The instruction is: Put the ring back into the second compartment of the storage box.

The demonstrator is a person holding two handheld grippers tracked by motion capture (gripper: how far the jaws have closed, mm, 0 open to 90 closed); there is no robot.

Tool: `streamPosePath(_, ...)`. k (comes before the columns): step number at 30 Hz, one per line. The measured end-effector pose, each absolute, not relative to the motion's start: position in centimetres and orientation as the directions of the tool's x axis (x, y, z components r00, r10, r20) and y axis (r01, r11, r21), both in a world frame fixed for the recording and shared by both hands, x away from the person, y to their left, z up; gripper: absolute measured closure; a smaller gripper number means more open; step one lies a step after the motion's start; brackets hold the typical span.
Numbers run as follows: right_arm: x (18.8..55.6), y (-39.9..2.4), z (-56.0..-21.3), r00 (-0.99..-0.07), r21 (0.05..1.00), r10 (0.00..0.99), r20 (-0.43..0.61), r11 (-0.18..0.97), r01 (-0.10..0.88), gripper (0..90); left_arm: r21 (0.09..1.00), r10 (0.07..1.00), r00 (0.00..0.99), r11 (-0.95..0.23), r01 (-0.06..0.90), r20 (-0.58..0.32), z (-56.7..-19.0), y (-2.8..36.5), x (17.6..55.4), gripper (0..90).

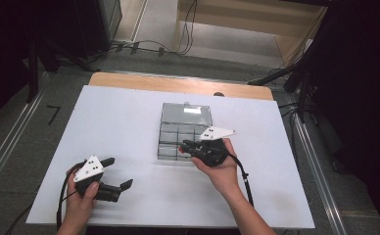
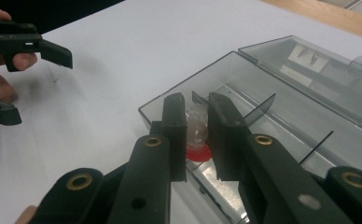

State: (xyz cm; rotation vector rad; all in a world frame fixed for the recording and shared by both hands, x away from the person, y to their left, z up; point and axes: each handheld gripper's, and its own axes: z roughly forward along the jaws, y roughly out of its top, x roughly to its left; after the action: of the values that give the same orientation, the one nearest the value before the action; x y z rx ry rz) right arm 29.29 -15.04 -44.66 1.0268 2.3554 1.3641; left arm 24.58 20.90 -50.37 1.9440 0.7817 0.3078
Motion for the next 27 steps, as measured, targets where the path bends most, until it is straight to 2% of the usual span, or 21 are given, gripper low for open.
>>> streamPosePath(27, 32.3, -14.4, -42.8, -0.712, 0.828, 0.691, 0.121, 0.325, 0.456, 75.4, 0.864, 0.637, 0.762, -0.316, 0.392, -0.112, -50.4, 20.9, 24.6, 0.0)
